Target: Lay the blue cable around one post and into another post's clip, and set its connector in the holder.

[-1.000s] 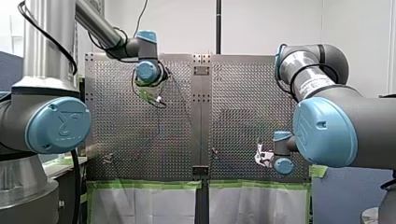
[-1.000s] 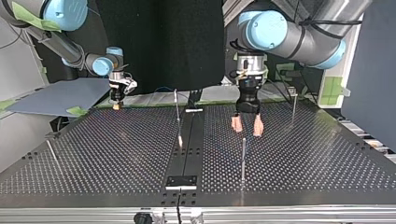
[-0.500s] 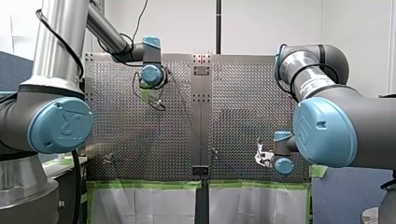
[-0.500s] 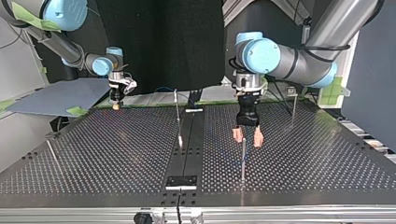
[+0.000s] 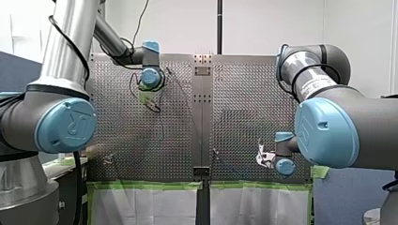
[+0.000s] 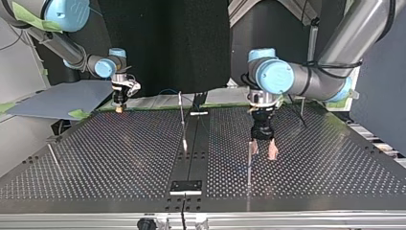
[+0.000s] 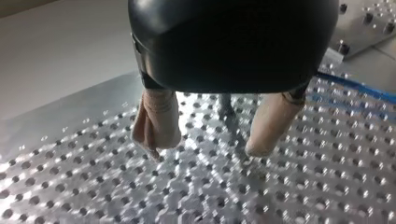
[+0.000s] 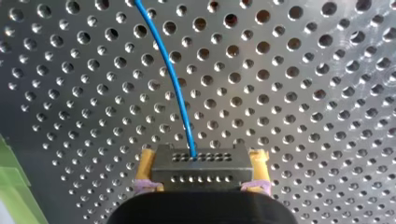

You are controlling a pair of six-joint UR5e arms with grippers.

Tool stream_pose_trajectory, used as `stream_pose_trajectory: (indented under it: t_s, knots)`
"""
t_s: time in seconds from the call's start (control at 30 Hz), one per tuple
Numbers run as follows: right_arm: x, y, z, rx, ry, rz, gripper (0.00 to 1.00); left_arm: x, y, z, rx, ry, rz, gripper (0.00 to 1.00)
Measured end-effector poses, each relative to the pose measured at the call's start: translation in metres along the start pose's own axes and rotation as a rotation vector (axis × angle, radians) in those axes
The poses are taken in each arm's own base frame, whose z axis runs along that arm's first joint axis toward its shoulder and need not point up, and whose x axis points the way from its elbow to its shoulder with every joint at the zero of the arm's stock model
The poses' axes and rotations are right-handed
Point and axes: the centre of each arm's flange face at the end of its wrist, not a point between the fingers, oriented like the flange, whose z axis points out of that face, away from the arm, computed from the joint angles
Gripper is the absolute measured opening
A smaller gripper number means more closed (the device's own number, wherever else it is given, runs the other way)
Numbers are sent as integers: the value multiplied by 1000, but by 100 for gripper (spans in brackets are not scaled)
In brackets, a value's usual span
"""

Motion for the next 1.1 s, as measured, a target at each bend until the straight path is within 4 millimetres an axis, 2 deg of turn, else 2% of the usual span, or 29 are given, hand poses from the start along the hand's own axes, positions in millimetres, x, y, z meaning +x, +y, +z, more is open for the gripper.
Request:
stream_pose_trajectory:
  t_s: [0.17, 0.3, 1.1]
  knots:
    - [-1, 0, 0, 0, -1, 0, 9, -15, 11, 10, -6, -2, 25, 98]
    - [-1, 0, 0, 0, -1, 0, 9, -19, 14, 14, -1, 0, 45, 98]
    - [4, 7, 2, -13, 9, 2, 9, 1, 4, 11, 56, 75, 95, 98]
